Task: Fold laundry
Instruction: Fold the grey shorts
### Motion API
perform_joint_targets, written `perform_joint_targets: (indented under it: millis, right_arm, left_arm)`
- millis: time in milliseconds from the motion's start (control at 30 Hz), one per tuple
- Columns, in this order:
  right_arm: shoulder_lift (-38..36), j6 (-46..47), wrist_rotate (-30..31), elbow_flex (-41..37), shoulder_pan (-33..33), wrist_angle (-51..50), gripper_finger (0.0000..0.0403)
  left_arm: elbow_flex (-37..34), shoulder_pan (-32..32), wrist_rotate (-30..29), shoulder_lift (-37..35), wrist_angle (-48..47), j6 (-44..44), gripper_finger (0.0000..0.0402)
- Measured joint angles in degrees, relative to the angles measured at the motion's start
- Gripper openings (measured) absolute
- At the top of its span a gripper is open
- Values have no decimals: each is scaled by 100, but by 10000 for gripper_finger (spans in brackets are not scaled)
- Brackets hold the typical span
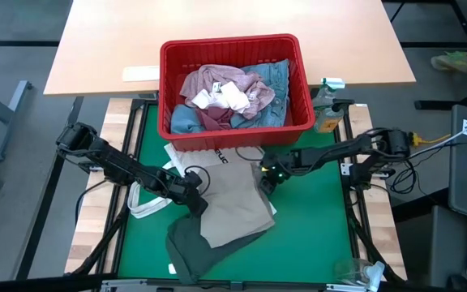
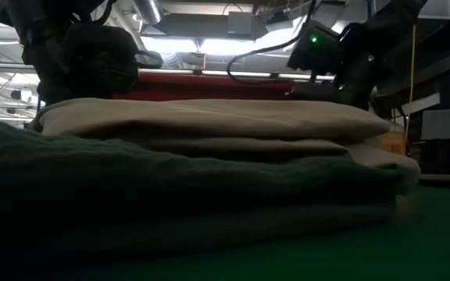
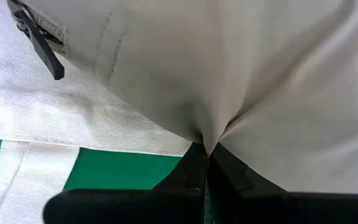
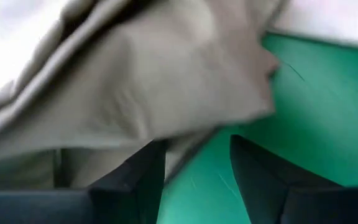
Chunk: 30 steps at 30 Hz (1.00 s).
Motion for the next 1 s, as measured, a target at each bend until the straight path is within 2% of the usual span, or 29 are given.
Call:
perform_joint_targets:
  millis: [433,567,733,1000]
  right_arm:
    - [250,-302,286,-4,-149,1321,182]
    - [250,-339,442,-4,-146,1292,182]
    - [366,-293,920,0,-144,960,182]
    - [931,2,525,13,-78,1465,182]
  left_arm:
    - [0,0,83,0,-7,-2,0]
    - [0,0,122,0,-2,-4,0]
    - [0,2,125,0,8,-150,0]
    - [-4,2,133,0,25,-261,0]
